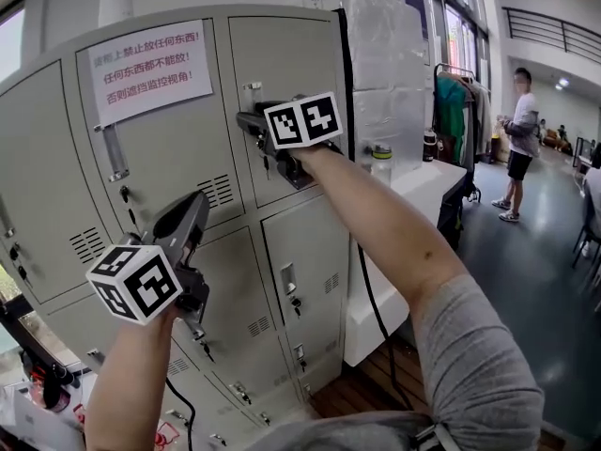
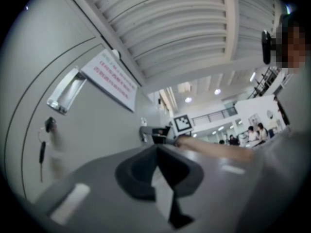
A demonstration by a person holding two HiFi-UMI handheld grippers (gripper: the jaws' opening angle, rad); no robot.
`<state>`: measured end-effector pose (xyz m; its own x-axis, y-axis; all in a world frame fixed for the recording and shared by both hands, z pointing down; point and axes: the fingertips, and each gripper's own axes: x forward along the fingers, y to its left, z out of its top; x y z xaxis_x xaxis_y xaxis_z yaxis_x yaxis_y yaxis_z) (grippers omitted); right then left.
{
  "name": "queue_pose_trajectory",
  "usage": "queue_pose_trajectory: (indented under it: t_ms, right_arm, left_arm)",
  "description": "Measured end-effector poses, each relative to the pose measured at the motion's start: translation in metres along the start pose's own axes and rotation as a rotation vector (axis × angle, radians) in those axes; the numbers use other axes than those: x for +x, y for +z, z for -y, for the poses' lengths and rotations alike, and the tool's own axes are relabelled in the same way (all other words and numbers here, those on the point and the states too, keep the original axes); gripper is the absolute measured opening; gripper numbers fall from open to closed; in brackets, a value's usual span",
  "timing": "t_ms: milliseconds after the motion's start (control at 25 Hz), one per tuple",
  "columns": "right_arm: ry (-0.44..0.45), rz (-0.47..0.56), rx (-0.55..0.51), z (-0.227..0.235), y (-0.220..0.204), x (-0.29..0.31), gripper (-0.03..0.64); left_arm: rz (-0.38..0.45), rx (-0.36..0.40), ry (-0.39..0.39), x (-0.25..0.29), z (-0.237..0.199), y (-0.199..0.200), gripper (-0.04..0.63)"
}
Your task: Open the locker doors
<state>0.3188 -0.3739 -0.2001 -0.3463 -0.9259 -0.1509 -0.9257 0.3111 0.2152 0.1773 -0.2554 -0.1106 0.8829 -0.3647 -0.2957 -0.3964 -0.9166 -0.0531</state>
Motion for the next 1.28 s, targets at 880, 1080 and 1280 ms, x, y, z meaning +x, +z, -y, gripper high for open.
queue_pose_trajectory:
  t_ms: [880, 1080, 1280]
  right_arm:
    - [0.144, 0.106, 0.016, 0.024, 0.016, -0.179, 0.163]
    - [0.008, 0.084, -0.020, 0.089, 0.012, -0.249, 0.178]
    - [-0.210, 0.065, -0.035, 0.159, 0.000, -0.289, 0.129]
  left_arm:
    - [0.004, -0.023, -0.103, 0.031, 0.040, -0.015, 0.005]
    - [-0.006, -0.033, -0.152, 0.055, 0.059, -0.028, 0.005]
    - [-0.017, -0.045, -0.173, 0.070, 0.070, -0.039, 0.005]
